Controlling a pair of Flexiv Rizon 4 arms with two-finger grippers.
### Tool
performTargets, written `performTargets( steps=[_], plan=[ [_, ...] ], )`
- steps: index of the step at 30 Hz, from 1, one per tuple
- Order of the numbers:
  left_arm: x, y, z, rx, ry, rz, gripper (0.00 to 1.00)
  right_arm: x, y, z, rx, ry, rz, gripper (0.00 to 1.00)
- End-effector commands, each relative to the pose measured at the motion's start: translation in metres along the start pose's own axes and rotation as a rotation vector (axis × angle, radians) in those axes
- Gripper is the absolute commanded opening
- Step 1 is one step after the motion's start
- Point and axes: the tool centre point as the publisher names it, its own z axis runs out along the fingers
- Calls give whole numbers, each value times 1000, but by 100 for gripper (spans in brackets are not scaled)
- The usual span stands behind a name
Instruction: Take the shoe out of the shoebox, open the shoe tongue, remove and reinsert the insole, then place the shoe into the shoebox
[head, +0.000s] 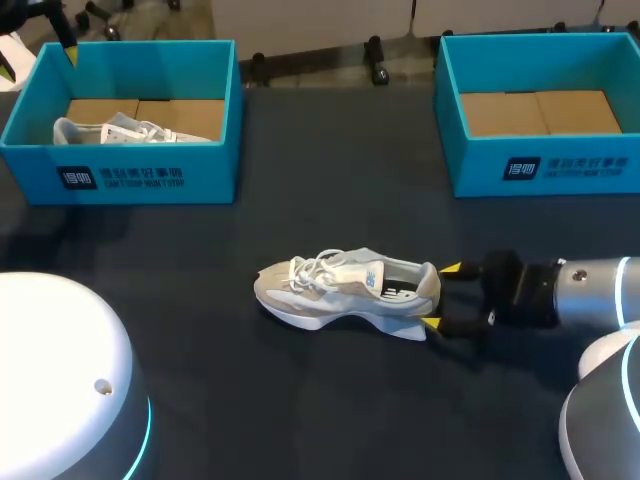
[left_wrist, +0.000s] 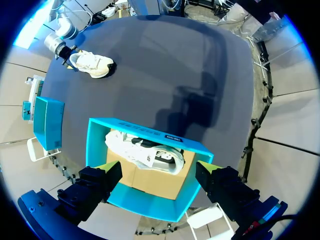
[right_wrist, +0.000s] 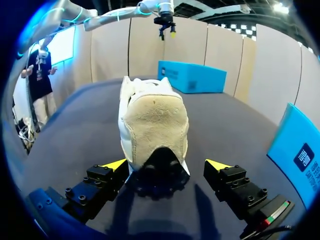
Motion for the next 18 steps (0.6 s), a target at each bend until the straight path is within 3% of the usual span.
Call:
performTargets(
  steps=[1, 18],
  plan=[
    [0, -1, 0, -3, 2, -1, 100, 1, 2, 4, 9, 8, 10, 100],
    [0, -1, 0, -3, 2, -1, 100, 3, 7, 18, 9, 42, 1, 100]
  ],
)
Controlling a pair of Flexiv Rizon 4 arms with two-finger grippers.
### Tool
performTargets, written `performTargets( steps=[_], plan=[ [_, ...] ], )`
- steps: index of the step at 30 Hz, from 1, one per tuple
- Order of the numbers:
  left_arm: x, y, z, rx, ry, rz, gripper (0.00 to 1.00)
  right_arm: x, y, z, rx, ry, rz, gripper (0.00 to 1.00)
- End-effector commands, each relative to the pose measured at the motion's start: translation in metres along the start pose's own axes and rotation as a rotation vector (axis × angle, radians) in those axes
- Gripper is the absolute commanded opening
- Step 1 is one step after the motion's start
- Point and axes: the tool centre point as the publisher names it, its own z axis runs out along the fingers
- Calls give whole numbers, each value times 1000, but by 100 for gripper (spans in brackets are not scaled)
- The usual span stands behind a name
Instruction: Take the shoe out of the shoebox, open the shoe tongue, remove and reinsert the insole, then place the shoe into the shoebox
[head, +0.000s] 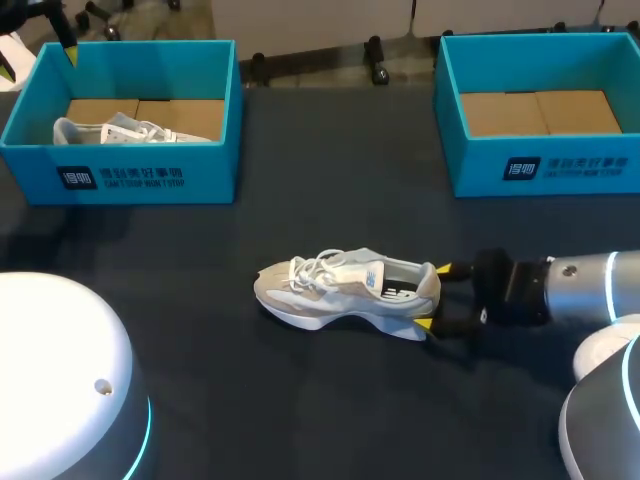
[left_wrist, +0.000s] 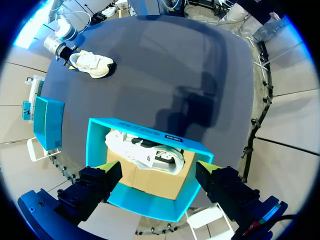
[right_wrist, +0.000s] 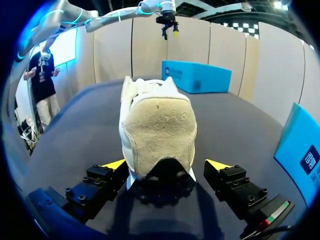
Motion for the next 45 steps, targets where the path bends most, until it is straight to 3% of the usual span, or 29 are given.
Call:
performTargets(
  steps=[1, 25, 26, 27, 28, 29, 30, 45],
  plan=[
    [0, -1, 0, -3, 2, -1, 100, -3, 3, 8, 8, 4, -1, 100],
    [0, -1, 0, -3, 2, -1, 100, -1, 3, 27, 2, 75, -9, 100],
    [0, -1, 0, -3, 2, -1, 100, -1, 2, 27, 2, 78, -11, 86],
    [0, -1, 0, -3, 2, -1, 100, -1, 2, 27, 2, 80, -12, 50],
    [0, -1, 0, -3, 2, -1, 100, -1, 2, 27, 2, 80, -12, 50],
    [0, -1, 0, -3, 2, -1, 100, -1, 2, 27, 1, 82, -14, 7],
    [0, -1, 0, -3, 2, -1, 100, -1, 2, 26, 0, 83, -16, 0],
    [0, -1, 0, -3, 2, -1, 100, -2, 4, 16, -28, 155, -79, 0]
  ],
)
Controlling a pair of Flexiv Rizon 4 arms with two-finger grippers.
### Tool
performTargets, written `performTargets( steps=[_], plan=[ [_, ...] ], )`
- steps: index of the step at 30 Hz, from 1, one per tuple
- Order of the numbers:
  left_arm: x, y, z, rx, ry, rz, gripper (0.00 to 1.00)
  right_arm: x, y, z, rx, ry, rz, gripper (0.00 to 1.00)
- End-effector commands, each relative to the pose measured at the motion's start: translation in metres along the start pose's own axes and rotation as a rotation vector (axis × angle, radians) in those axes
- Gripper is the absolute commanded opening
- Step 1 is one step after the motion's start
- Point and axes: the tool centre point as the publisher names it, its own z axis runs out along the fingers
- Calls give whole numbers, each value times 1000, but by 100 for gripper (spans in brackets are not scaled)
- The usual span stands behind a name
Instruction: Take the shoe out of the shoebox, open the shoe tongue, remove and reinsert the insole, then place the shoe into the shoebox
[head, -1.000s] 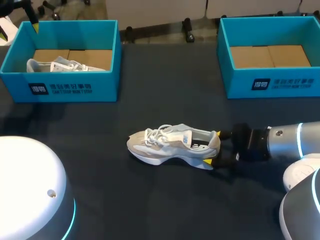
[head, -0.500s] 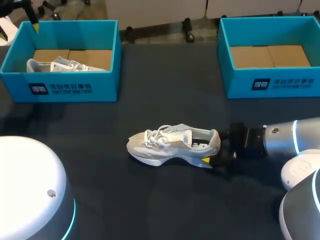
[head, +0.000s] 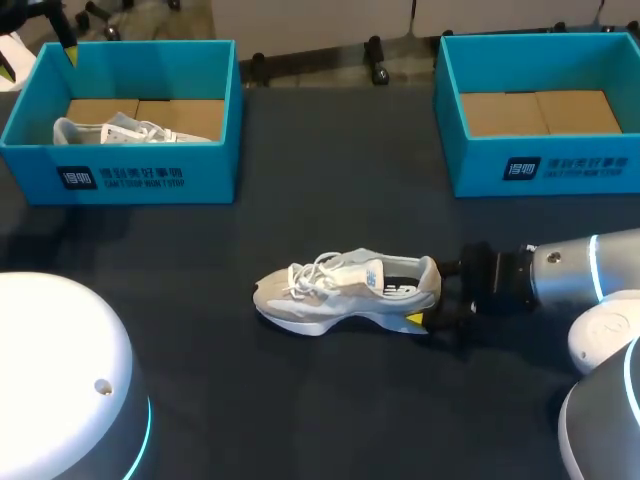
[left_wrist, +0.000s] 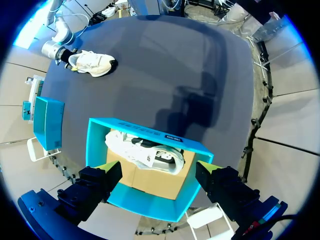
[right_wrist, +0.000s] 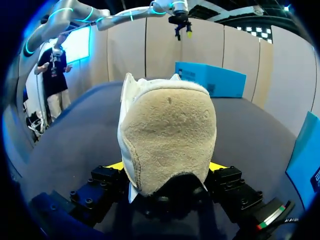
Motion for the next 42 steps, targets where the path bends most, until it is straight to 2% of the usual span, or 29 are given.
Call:
performTargets(
  steps=[1, 7, 29, 42],
  plan=[
    [0, -1, 0, -3, 2, -1, 100, -2, -1, -5, -4, 45, -15, 0],
    [0, -1, 0, -3, 2, -1, 100, 0, -2, -2, -12, 93, -41, 0],
    [0, -1, 0, -3, 2, -1, 100, 11, -4, 1, 4, 126, -76, 0],
    [0, -1, 0, -3, 2, -1, 100, 19, -5, 10, -5, 144, -70, 0]
  ],
)
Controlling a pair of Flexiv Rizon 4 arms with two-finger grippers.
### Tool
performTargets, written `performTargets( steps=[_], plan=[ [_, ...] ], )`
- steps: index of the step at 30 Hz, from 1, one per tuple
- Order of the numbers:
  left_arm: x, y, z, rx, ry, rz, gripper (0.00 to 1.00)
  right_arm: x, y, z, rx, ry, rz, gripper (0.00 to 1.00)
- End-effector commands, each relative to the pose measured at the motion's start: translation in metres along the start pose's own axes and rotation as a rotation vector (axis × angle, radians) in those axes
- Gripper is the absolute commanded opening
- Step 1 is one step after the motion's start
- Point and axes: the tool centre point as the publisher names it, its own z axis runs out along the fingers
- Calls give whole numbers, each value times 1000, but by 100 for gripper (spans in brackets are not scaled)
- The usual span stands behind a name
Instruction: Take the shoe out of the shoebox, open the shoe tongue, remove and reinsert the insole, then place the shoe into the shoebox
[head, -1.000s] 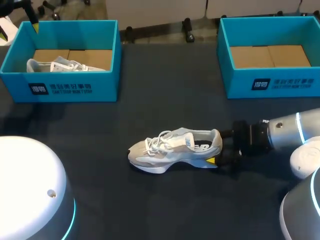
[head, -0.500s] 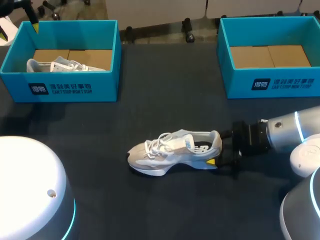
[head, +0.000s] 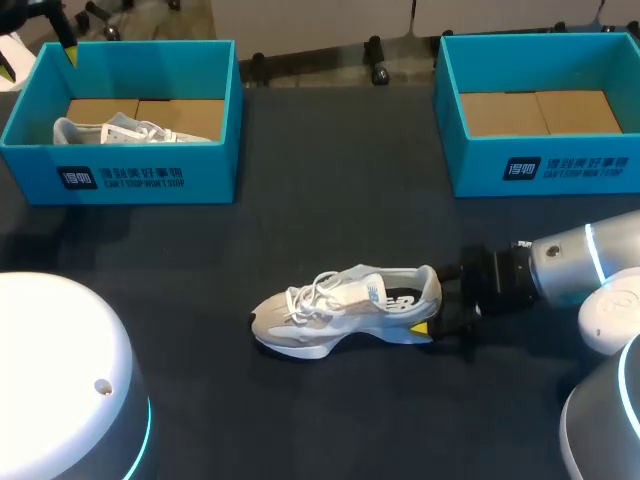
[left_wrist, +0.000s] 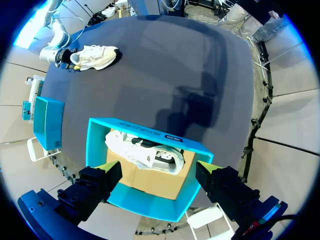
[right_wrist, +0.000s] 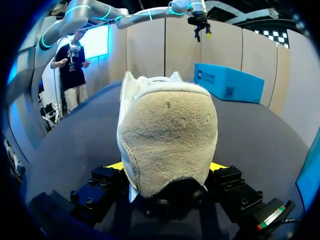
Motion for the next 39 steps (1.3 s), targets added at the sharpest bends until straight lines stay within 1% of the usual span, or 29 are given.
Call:
performTargets(
  steps=[1, 6, 8, 38, 39],
  plan=[
    [0, -1, 0, -3, 2, -1, 100, 3, 0, 9, 5, -3, 1, 0],
    [0, -1, 0, -3, 2, -1, 100, 5, 3, 14, -1, 4, -4, 0],
    [0, -1, 0, -3, 2, -1, 100, 5, 3, 16, 7, 15, -7, 0],
    [0, -1, 0, -3, 2, -1, 100, 5, 3, 16, 7, 15, -7, 0],
    [-3, -1, 0, 11, -1, -52, 100, 5, 3, 16, 7, 15, -7, 0]
  ],
)
